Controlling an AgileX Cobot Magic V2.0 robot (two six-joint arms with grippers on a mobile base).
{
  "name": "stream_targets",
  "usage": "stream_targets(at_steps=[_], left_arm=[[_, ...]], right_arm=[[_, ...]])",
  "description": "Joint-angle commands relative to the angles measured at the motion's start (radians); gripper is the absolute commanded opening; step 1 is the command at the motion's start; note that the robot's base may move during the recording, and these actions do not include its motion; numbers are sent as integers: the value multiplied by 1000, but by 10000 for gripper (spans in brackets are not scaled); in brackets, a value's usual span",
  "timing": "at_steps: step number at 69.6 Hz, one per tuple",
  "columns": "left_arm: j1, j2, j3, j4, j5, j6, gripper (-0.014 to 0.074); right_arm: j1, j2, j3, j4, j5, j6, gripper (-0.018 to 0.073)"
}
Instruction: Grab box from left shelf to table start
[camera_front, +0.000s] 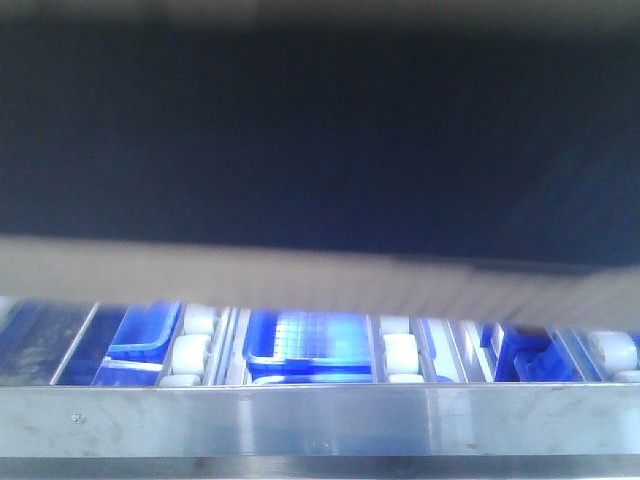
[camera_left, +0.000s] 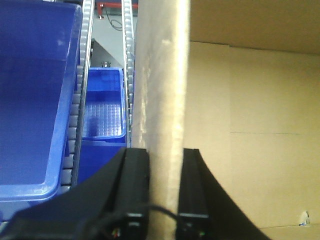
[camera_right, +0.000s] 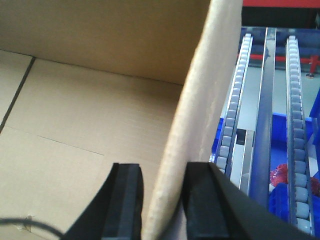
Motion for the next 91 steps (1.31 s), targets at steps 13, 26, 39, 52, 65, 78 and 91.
stream_targets(at_steps=[13, 26, 39, 52, 65, 78, 91], left_arm=[[0, 10, -37, 41, 47, -11, -93], [0, 10, -37, 40, 47, -11, -93], [0, 10, -37, 40, 47, -11, -93], [0, 10, -37, 40, 47, -11, -93], [0, 10, -37, 40, 47, -11, -93], [0, 10, -37, 40, 47, -11, -94], [-2, 11, -22, 40, 46, -11, -94]], right_arm=[[-6, 20, -30, -64, -85, -30, 57], [-6, 20, -28, -64, -99, -30, 57], [-6, 20, -21, -64, -93, -30, 57], [-6, 20, -21, -64, -92, -30, 57], [-6, 20, -21, -64, -92, -30, 57], [-6, 20, -21, -64, -92, -30, 57], [-6, 20, -21, -64, -92, -30, 57]])
